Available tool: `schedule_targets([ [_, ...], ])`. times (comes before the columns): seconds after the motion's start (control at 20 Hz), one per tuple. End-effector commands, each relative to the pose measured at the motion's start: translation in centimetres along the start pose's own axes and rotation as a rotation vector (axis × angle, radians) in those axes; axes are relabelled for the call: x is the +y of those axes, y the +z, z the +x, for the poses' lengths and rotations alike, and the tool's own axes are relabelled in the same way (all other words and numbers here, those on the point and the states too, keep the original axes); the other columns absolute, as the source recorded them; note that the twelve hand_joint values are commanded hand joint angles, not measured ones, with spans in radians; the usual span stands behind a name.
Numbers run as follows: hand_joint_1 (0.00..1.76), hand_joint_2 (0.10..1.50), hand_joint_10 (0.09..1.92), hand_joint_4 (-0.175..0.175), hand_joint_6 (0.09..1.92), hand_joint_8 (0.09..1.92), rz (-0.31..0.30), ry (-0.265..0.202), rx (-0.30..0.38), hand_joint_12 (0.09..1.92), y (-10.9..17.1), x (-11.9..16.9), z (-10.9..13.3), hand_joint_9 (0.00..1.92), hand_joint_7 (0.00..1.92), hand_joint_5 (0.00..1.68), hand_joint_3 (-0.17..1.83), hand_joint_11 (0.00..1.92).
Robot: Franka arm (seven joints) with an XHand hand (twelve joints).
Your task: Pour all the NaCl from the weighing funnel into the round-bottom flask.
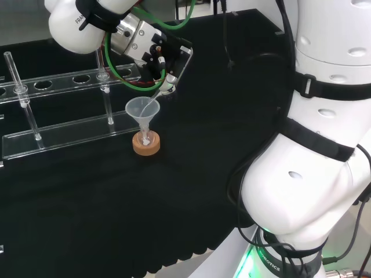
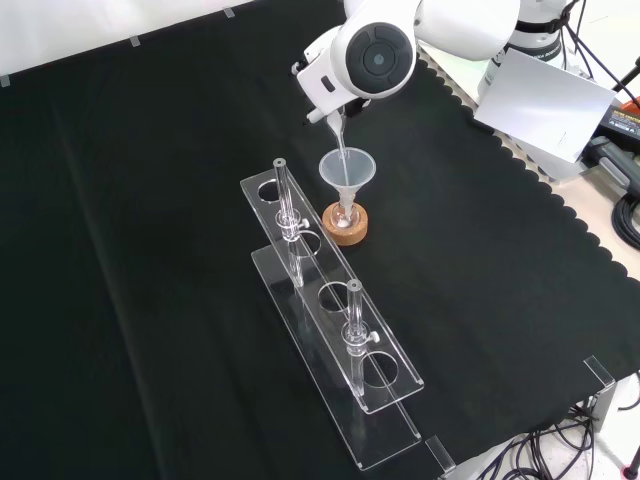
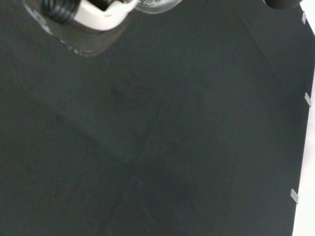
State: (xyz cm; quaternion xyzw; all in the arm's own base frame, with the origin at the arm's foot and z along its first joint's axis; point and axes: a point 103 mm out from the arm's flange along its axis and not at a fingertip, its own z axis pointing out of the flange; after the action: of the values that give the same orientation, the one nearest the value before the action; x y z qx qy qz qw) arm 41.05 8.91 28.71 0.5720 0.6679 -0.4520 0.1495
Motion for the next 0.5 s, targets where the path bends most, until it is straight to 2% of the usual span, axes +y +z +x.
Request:
schedule_targets([
  [0.05, 1.09, 0.81, 0.09, 0.175, 0.77, 0.2, 0.001, 0.002, -0.011, 0.71, -0.06, 0.04, 0.02, 1.6, 1.44, 1.17, 0.45, 1.32],
  [0.5, 1.09, 0.81, 0.09, 0.175, 0.77, 0.2, -0.001, 0.003, -0.025, 0.71, -0.12, -0.03, 0.23, 1.6, 1.44, 1.17, 0.45, 1.32],
])
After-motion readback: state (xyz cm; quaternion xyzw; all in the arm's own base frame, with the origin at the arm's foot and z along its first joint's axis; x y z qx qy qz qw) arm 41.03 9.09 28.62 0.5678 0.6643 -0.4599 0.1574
